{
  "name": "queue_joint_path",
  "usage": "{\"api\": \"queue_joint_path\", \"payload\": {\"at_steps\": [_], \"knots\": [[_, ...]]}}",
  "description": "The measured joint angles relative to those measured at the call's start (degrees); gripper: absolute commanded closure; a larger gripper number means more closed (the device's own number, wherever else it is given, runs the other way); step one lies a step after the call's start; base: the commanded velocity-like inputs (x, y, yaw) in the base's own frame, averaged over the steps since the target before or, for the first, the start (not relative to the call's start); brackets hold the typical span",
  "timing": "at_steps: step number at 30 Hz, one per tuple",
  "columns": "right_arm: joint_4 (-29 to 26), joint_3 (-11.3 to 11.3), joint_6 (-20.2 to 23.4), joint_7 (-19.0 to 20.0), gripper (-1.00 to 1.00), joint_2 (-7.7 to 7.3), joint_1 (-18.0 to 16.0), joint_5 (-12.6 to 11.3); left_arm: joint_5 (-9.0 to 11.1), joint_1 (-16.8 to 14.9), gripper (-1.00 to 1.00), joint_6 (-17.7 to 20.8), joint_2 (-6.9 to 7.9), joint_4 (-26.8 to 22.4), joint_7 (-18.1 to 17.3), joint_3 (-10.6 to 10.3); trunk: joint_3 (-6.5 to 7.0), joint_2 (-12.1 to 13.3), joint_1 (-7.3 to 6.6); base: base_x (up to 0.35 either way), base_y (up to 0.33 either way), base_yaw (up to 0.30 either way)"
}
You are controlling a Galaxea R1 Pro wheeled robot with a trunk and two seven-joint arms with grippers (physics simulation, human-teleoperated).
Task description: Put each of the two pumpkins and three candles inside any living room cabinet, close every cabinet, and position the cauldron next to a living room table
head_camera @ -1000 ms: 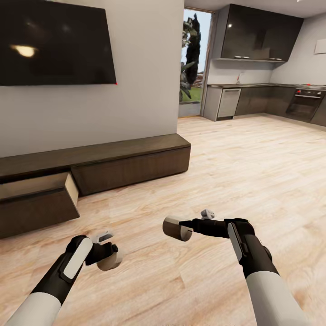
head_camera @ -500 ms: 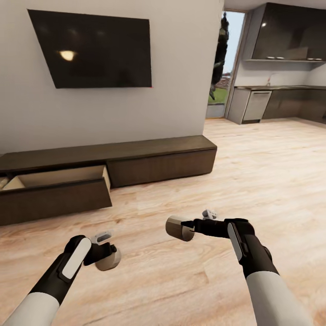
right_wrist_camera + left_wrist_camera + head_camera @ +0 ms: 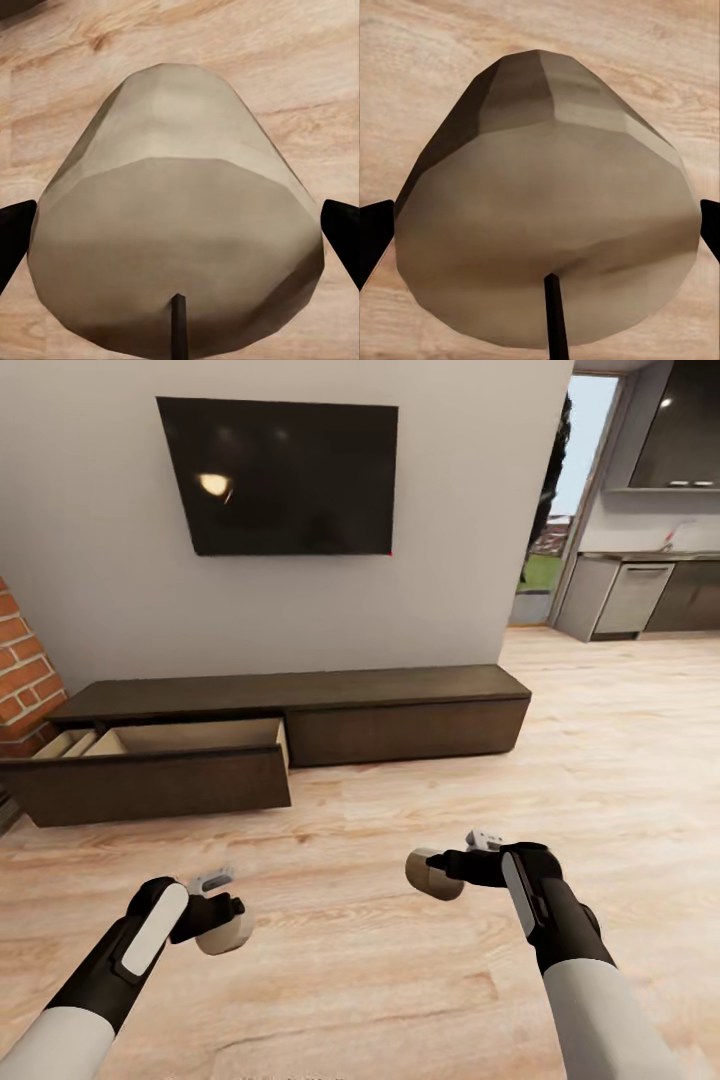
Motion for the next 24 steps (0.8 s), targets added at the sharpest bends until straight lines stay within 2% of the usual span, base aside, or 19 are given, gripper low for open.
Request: {"api": "queue_joint_path", "payload": {"at_steps": [10,18,24], "knots": [[0.00,0.01,-0.22,-0.11,1.00,-0.01,0.01,-0.19,-0.25,0.10,1.00,0.12,0.05,-0.38,0.00,-0.01,-0.32,0.00,-0.02,0.113,0.239,0.246],[0.00,-0.05,-0.64,0.25,1.00,-0.01,0.02,-0.18,-0.18,0.18,1.00,0.11,0.12,-0.32,-0.01,-0.01,-0.36,0.00,-0.02,0.230,0.265,0.019],[0.05,-0.08,-0.71,0.38,1.00,-0.02,0.02,-0.07,0.01,0.18,1.00,0.08,0.11,-0.27,-0.03,-0.01,-0.23,0.00,-0.01,0.139,0.300,-0.110]]}}
